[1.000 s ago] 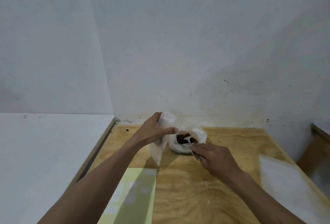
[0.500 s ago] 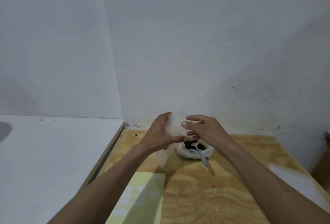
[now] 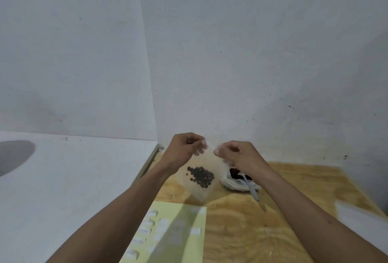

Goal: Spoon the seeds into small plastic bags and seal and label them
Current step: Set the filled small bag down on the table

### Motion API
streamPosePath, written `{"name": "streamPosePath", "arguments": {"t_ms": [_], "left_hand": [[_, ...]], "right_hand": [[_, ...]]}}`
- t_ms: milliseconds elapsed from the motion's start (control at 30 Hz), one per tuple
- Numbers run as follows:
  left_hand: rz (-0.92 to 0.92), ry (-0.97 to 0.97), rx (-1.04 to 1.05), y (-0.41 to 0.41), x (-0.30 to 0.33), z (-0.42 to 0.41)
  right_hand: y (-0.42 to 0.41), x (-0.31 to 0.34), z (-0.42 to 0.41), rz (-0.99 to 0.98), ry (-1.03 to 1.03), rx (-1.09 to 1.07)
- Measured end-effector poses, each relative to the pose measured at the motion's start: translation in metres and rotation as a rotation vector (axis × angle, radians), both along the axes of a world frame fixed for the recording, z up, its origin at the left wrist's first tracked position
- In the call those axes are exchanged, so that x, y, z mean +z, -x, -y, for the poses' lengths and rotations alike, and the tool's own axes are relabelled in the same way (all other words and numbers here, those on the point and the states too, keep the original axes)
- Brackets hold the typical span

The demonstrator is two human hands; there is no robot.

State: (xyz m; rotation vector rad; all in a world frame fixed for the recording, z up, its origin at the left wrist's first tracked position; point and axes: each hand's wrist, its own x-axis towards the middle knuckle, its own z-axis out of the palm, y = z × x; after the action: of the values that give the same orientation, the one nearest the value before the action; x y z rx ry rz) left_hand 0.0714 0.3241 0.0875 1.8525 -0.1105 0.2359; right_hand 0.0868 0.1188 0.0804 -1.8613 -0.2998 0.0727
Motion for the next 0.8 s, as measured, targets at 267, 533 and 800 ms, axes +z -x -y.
{"name": "streamPosePath", "arguments": {"t_ms": [267,533,800], "left_hand": [[-0.034,0.146,-0.002,-0.008,-0.015,0.001],[-0.046,0.178,0.034,-0.008,-0.016,-0.002],[-0.099,0.191,0.198,-0.007,-0.017,-0.01]], "right_hand": [[-0.014,0.004,-0.006,-0.003,0.053,-0.003],[-0.019,0.001,-0.023,0.013,0.039,-0.015],[-0.024,-0.002,-0.036,-0.035,0.083,0.043]]}}
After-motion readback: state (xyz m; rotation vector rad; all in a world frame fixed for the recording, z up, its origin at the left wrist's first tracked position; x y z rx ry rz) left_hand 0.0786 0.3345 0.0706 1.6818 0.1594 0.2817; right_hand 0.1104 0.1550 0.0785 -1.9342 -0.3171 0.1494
